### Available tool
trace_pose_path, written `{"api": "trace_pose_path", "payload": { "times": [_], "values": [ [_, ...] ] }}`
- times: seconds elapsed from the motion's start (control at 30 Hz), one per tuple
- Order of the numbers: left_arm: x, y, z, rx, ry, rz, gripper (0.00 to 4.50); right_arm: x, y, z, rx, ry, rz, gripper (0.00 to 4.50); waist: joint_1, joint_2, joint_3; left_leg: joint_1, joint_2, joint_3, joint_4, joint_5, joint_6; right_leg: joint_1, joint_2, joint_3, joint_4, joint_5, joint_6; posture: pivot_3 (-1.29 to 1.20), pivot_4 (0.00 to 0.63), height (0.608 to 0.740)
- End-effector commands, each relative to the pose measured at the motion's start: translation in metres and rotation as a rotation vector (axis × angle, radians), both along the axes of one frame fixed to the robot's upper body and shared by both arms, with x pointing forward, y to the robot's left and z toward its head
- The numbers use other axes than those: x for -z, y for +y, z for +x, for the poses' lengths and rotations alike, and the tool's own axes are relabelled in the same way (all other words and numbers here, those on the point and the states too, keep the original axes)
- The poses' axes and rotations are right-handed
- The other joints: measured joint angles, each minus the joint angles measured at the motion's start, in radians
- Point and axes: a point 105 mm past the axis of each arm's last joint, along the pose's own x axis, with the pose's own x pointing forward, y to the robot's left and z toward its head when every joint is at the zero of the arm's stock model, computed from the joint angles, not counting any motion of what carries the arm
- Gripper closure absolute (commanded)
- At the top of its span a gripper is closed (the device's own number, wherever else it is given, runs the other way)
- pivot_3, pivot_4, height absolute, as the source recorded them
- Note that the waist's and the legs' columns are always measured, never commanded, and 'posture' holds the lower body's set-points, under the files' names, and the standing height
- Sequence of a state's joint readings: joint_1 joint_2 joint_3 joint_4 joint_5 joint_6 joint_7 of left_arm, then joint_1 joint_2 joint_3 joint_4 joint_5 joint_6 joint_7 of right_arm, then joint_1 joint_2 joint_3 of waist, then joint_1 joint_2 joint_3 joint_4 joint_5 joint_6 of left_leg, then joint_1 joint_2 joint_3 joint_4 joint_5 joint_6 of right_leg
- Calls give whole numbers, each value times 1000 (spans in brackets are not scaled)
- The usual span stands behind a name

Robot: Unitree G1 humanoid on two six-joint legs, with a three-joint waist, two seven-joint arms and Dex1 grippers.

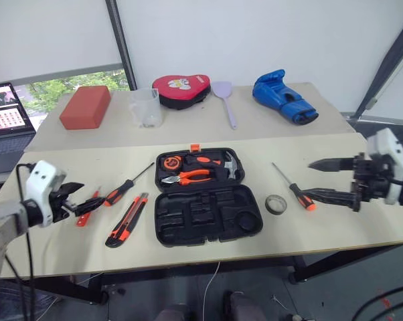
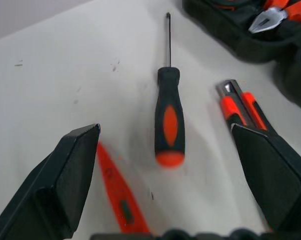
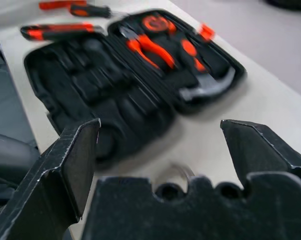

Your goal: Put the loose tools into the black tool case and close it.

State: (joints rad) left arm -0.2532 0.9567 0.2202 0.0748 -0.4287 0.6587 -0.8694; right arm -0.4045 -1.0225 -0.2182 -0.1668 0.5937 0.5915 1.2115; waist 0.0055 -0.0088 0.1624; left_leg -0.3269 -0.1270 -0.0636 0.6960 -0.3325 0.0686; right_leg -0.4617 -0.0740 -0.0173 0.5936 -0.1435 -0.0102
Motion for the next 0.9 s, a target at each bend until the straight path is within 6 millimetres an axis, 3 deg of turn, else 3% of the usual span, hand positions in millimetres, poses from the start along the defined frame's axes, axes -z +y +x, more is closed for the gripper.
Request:
{"api": "trace_pose_path", "payload": {
  "times": [0.03,0.23,0.33,0.53,0.6,0.73,0.8,0.87,0.9],
  "values": [
    [5,-2,12,18,44,28,0,-13,18,0,-34,-67,12,23,0,0,0,-1,0,0,0,0,0,-1,0,0,0,0,0,0,150,740],
    [28,-11,27,70,111,85,0,-12,34,0,-58,-87,26,23,6,0,0,-10,-2,0,3,1,3,-10,-2,-8,1,1,-1,0,150,740],
    [36,-17,35,97,106,90,684,-10,39,1,-61,-93,36,0,10,0,0,-10,-3,0,4,1,2,-9,-3,-9,0,1,-1,0,150,740],
    [39,-22,40,131,90,80,2920,-4,43,2,-54,-98,32,0,15,0,0,-9,-2,0,9,0,0,-5,-3,-4,1,2,-1,0,150,740],
    [30,-24,41,138,64,56,3569,-3,41,2,-41,-97,32,0,15,0,0,-8,-2,0,9,1,1,-5,-3,-4,2,2,-1,0,150,740],
    [-43,-33,49,187,-161,-7,3566,5,34,-3,-18,-34,33,0,17,-4,1,-10,-1,-1,10,4,6,-7,-3,-5,2,2,-1,0,150,740],
    [-65,-42,44,250,-218,-26,3566,8,33,-7,-24,-14,25,0,17,-5,2,-13,-1,-1,12,4,6,-9,-3,-5,2,2,-1,0,150,740],
    [-84,-74,22,477,-232,-103,3566,10,34,-14,-42,2,16,0,8,-5,2,-18,-1,-1,16,3,7,-12,-3,-7,2,3,-2,0,150,740],
    [-80,-91,12,598,-197,-69,3566,11,35,-18,-57,5,4,0,7,-5,1,-19,-1,-1,16,3,8,-13,-3,-7,2,3,-2,0,150,740]
  ]
}}
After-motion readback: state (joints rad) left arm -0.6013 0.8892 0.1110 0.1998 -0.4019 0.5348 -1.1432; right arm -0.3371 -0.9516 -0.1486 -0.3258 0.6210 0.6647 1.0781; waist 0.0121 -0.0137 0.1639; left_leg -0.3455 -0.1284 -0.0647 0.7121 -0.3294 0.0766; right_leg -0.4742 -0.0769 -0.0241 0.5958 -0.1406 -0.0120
